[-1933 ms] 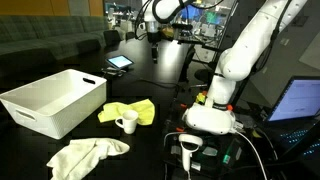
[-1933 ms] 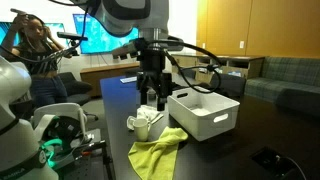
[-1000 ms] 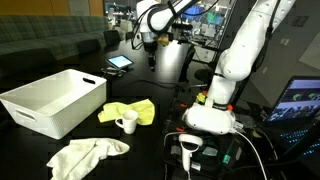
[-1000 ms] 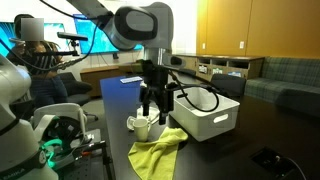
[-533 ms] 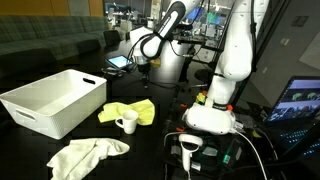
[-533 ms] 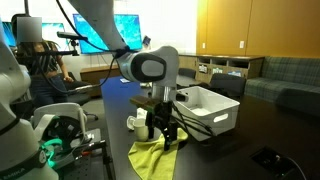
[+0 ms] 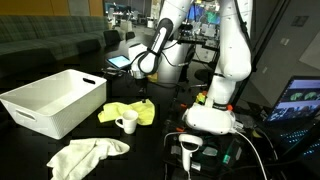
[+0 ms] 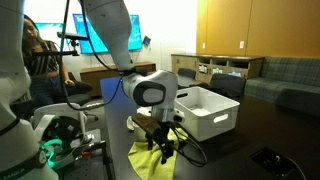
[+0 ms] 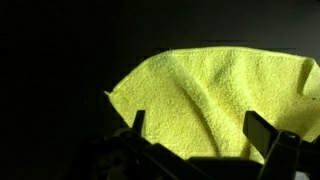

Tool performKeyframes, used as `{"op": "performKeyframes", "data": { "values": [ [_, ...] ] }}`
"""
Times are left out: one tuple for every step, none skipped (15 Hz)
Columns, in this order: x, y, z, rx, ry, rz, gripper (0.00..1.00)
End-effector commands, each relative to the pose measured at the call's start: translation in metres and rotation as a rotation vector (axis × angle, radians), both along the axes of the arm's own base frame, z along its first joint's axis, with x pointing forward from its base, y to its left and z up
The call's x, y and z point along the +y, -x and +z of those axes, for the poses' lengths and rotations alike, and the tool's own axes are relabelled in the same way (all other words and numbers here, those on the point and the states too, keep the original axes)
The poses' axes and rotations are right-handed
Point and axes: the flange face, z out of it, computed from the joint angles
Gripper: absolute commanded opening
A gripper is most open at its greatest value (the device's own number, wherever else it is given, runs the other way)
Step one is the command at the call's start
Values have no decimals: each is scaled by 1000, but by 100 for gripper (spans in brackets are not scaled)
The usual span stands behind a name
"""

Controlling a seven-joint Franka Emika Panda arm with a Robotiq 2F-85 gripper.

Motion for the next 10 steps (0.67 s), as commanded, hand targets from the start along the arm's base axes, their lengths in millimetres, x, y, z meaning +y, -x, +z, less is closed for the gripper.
{"op": "performKeyframes", "data": {
  "values": [
    [15,-9,-23,-49,-34,3,100],
    [18,-9,-29,-50,-36,1,100],
    [22,-8,-36,-50,-40,4,100],
    [24,-7,-41,-46,-45,3,100],
    [27,-6,-47,-34,-59,4,100],
    [30,-5,-52,-27,-63,1,100],
    [32,-3,-57,-13,-67,-4,100],
    [33,-2,-62,-2,-65,-9,100],
    [35,-2,-68,11,-70,-8,100],
    [36,-3,-73,22,-75,-9,100]
  ]
}}
